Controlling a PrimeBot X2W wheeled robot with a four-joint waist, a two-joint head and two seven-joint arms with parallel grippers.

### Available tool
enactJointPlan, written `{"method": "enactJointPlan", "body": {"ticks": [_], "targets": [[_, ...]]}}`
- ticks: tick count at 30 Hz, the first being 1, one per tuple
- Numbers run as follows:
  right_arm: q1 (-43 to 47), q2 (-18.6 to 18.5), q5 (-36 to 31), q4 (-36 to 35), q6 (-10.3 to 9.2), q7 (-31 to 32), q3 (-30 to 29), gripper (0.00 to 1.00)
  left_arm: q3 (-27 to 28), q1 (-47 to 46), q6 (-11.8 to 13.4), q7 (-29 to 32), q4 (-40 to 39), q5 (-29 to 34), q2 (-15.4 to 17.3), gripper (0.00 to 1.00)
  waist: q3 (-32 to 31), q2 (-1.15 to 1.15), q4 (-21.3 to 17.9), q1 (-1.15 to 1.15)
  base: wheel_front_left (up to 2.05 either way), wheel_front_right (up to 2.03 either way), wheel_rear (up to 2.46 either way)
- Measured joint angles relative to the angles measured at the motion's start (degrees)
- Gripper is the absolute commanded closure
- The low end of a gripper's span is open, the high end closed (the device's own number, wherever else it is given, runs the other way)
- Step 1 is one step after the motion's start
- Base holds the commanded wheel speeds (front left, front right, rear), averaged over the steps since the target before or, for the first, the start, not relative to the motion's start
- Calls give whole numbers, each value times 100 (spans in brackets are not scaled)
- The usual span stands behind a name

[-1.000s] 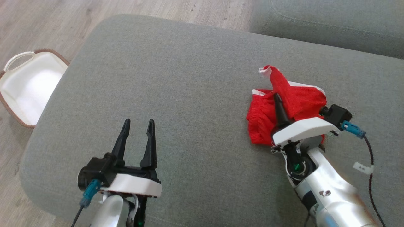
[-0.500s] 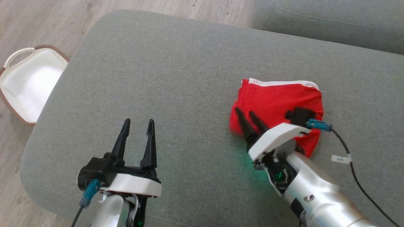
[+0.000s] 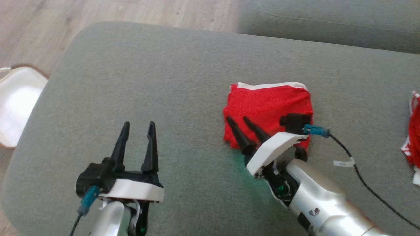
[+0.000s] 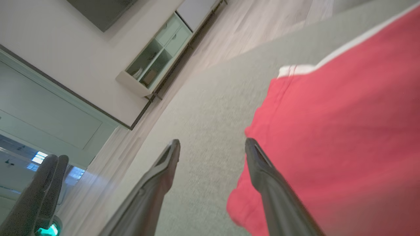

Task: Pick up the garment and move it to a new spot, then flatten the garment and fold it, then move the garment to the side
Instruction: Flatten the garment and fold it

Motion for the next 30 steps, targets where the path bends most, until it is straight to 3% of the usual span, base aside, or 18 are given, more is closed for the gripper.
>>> {"method": "enactJointPlan", "body": {"ticks": [5, 11, 18, 22, 30], "targets": [[-141, -292, -960, 81, 0, -708, -474, 0, 125, 1, -13, 0, -204, 1, 1, 0, -39, 0, -338, 0, 0, 0, 0], [-102, -667, -2709, -421, 0, -789, -2262, 0, 305, -12, -107, 0, -569, 45, 1, 0, -57, 0, -770, 0, 0, 0, 0], [1398, -220, -4469, -1708, 0, -803, -3974, 0, 301, -12, -151, -1, -795, 49, 0, 0, -12, 0, -1145, 0, 0, 0, 0], [1968, 21, -4853, -2109, 0, -803, -4352, 0, 278, -8, -149, -1, -778, 66, 0, 0, 34, 0, -1246, 0, 0, 0, 0], [2113, 100, -5015, -2377, 0, -803, -4441, 0, 293, 59, -152, -1, -728, 124, 0, 0, 78, 0, -1255, 0, 0, 0, 0]]}}
